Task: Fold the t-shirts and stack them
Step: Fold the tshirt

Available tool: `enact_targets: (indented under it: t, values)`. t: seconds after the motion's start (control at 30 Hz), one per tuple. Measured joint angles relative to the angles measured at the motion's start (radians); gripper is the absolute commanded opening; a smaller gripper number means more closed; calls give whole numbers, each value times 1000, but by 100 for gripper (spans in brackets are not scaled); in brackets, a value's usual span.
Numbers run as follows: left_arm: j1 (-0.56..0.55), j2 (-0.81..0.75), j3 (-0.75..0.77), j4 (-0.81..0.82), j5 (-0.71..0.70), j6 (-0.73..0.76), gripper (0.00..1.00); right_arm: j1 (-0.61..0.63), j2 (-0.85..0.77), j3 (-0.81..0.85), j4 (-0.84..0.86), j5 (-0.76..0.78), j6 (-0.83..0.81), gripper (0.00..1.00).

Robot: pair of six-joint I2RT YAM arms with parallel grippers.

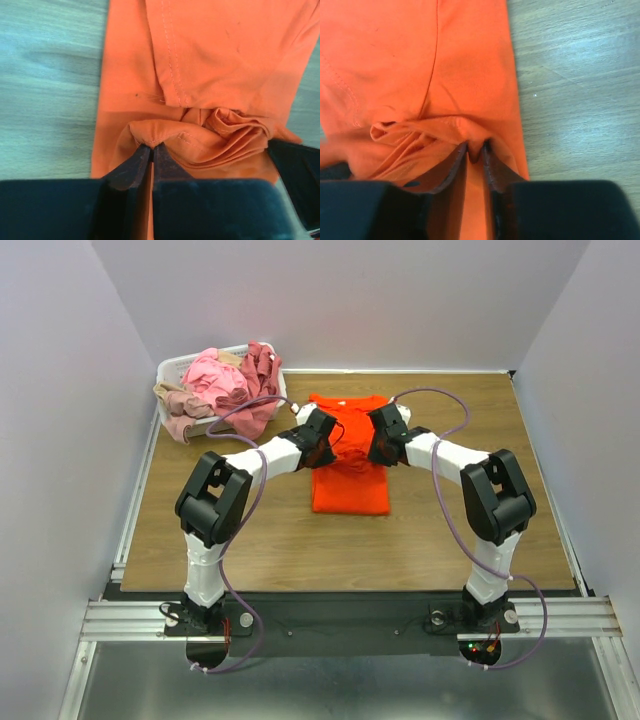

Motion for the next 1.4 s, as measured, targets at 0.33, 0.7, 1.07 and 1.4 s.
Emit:
enact_targets:
  t: [0.33,0.7,1.07,1.4]
  values:
    - [0,-68,-32,-5,1,-4,98,-6,-20,2,-1,-13,-21,93]
    - [-30,-450,-436,94,43,-58,98,-7,-277,-228,10,-176,1,100]
    - [-70,-440,-626,200,105,-127,82,-8,-346,-395,32,-289,-37,100]
    - [-67,-335,-584,287,106,-146,30,-8,-462,-570,20,-286,11,82]
